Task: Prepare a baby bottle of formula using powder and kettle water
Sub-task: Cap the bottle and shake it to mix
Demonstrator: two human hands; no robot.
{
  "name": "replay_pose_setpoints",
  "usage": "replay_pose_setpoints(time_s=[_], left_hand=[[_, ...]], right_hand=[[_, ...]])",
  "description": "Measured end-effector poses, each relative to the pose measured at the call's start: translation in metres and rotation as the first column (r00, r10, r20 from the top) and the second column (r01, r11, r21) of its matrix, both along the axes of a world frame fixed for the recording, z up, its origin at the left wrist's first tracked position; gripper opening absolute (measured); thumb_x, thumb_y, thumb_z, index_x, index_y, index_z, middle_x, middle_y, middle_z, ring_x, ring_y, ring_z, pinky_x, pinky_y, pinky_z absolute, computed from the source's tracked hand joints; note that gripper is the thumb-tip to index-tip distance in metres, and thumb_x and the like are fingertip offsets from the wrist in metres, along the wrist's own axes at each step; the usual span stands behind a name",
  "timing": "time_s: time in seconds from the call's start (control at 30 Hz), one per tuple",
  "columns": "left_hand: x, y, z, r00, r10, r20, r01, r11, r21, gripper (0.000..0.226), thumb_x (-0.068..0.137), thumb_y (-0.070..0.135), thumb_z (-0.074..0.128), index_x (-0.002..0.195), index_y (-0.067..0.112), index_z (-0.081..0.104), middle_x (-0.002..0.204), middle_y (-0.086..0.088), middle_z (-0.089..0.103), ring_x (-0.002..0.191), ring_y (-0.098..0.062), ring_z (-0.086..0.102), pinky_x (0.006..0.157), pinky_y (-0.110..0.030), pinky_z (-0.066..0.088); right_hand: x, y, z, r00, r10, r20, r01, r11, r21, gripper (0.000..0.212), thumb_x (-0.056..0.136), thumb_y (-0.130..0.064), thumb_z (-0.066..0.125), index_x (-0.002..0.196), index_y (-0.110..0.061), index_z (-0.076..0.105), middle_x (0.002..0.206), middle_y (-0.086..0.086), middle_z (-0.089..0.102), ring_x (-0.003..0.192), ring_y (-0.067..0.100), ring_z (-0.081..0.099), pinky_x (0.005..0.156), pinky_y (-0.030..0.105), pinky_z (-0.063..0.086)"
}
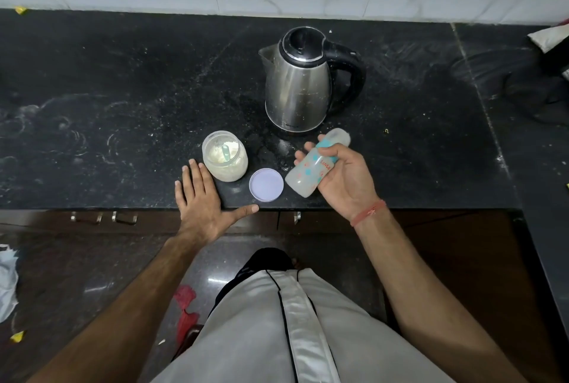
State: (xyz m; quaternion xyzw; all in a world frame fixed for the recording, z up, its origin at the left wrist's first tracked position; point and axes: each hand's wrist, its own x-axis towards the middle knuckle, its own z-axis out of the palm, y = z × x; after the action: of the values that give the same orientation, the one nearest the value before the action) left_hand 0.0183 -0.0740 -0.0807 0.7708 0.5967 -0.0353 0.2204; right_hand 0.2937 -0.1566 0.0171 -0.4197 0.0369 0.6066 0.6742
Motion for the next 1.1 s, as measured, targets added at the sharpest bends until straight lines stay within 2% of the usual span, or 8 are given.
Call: replay_pose_setpoints(time_s=[0.07, 0.2, 0.3, 0.4, 0.73, 0.83, 0.97, 1.1], left_hand=[[0.0, 0.0, 0.0, 1.0, 0.003, -0.007, -0.003, 1.0, -0.002, 0.179, 0.048, 0.123, 0.035, 0.172, 0.005, -0.016, 0.182, -0.013, -0.023, 0.167, -0.028, -0.026, 0.136, -0.055, -0.012], [0.0, 0.0, 0.0, 1.0, -0.001, -0.008, 0.001, 1.0, 0.001, 0.179, 0.049, 0.122, 0.036, 0.172, 0.004, -0.016, 0.182, -0.014, -0.023, 0.167, -0.028, -0.026, 0.136, -0.055, -0.012], [0.0, 0.0, 0.0, 1.0, 0.004, -0.011, -0.004, 1.0, -0.006, 0.178, 0.05, 0.122, 0.037, 0.172, 0.005, -0.018, 0.181, -0.013, -0.025, 0.167, -0.027, -0.027, 0.136, -0.056, -0.011], [-0.001, 0.0, 0.0, 1.0, 0.0, -0.015, 0.0, 1.0, -0.005, 0.178, 0.05, 0.122, 0.036, 0.172, 0.005, -0.018, 0.181, -0.013, -0.025, 0.167, -0.028, -0.027, 0.136, -0.056, -0.011], [-0.001, 0.001, -0.002, 1.0, 0.002, 0.001, -0.002, 1.0, -0.005, 0.177, 0.051, 0.122, 0.039, 0.172, 0.007, -0.019, 0.181, -0.012, -0.025, 0.167, -0.027, -0.028, 0.136, -0.056, -0.011], [-0.002, 0.001, -0.002, 1.0, 0.003, 0.001, -0.003, 1.0, -0.001, 0.177, 0.051, 0.121, 0.04, 0.172, 0.007, -0.019, 0.181, -0.012, -0.025, 0.167, -0.027, -0.028, 0.136, -0.055, -0.012], [-0.001, 0.0, -0.003, 1.0, 0.003, 0.004, -0.003, 1.0, 0.0, 0.177, 0.051, 0.121, 0.041, 0.172, 0.006, -0.018, 0.182, -0.013, -0.024, 0.167, -0.028, -0.026, 0.136, -0.055, -0.012], [-0.001, 0.001, -0.003, 1.0, -0.003, 0.004, 0.003, 1.0, 0.0, 0.177, 0.051, 0.121, 0.04, 0.172, 0.007, -0.018, 0.181, -0.012, -0.025, 0.167, -0.027, -0.027, 0.135, -0.055, -0.013]], right_hand=[[0.001, 0.0, -0.003, 0.995, -0.085, -0.059, 0.086, 0.996, 0.011, 0.028, 0.097, -0.002, 0.061, 0.123, -0.012, 0.06, 0.116, 0.016, 0.068, 0.115, 0.038, 0.072, 0.118, 0.056, 0.049], [0.001, -0.002, -0.001, 1.0, 0.014, 0.027, -0.013, 0.999, -0.032, 0.027, 0.098, 0.001, 0.056, 0.122, -0.011, 0.06, 0.109, 0.014, 0.069, 0.109, 0.035, 0.072, 0.116, 0.054, 0.052], [0.002, -0.002, -0.006, 0.995, -0.088, -0.043, 0.087, 0.996, -0.02, 0.025, 0.097, -0.002, 0.06, 0.12, -0.012, 0.06, 0.113, 0.015, 0.068, 0.111, 0.036, 0.072, 0.117, 0.054, 0.051], [0.002, -0.003, -0.003, 0.998, 0.055, 0.044, -0.052, 0.996, -0.078, 0.025, 0.098, 0.0, 0.057, 0.12, -0.011, 0.061, 0.112, 0.014, 0.067, 0.109, 0.035, 0.07, 0.115, 0.052, 0.052], [0.007, 0.003, -0.007, 0.992, -0.125, -0.031, 0.123, 0.99, -0.076, 0.018, 0.098, -0.001, 0.061, 0.11, -0.014, 0.062, 0.103, 0.012, 0.069, 0.1, 0.031, 0.07, 0.11, 0.051, 0.055], [0.005, 0.001, -0.008, 1.0, 0.005, 0.013, -0.004, 0.992, -0.126, 0.02, 0.097, 0.002, 0.067, 0.107, -0.015, 0.064, 0.099, 0.011, 0.072, 0.099, 0.03, 0.072, 0.108, 0.05, 0.057], [0.008, 0.001, -0.011, 0.989, -0.119, -0.085, 0.113, 0.991, -0.07, 0.019, 0.096, 0.001, 0.068, 0.103, -0.016, 0.063, 0.095, 0.009, 0.072, 0.095, 0.029, 0.072, 0.109, 0.051, 0.057], [0.008, 0.002, -0.007, 0.999, -0.03, -0.015, 0.029, 0.993, -0.11, 0.018, 0.095, 0.001, 0.068, 0.102, -0.015, 0.064, 0.093, 0.009, 0.073, 0.094, 0.029, 0.072, 0.108, 0.05, 0.057]])
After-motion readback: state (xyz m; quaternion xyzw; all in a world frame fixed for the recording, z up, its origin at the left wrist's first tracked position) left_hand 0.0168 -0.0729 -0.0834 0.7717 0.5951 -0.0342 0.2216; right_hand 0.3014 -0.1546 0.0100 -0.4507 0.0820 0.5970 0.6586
